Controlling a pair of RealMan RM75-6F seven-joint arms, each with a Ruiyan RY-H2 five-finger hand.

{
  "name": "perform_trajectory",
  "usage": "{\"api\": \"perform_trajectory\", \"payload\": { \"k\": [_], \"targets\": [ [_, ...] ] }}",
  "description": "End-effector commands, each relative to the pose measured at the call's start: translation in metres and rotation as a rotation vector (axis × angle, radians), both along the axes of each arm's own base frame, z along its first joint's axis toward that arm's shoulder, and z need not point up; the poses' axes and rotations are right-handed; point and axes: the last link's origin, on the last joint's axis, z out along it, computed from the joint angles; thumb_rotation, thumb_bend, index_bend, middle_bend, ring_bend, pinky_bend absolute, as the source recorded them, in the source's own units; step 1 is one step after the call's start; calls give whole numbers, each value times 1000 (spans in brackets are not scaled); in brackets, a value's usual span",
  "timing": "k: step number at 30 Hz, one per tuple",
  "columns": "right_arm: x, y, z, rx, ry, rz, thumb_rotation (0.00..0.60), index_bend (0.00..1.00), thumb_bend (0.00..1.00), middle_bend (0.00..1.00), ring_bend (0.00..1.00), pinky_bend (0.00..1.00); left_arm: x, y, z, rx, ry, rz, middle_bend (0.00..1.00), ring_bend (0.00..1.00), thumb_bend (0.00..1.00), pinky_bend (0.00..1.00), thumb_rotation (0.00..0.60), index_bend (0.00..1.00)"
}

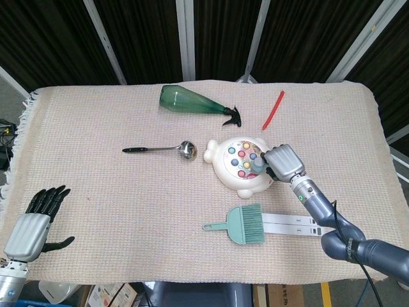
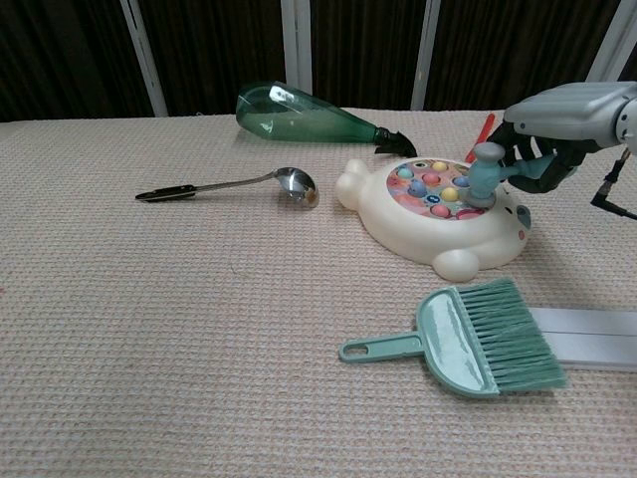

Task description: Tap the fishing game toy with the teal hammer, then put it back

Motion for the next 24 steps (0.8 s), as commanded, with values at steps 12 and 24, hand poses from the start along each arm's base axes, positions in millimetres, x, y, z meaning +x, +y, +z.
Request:
{"api": "perform_trajectory", "payload": {
  "k": [12, 24],
  "targets": [
    [32, -5, 12, -12, -32, 40, 600, 1000, 1000, 846, 745, 672, -3, 0, 0, 1, -4, 4, 0, 0, 106, 0, 600, 0],
    [34, -14, -7, 25, 34, 11, 600, 1000, 1000, 846, 746, 672, -5, 3, -2, -12, -2, 15, 0, 0, 106, 0, 600, 0]
  ]
}}
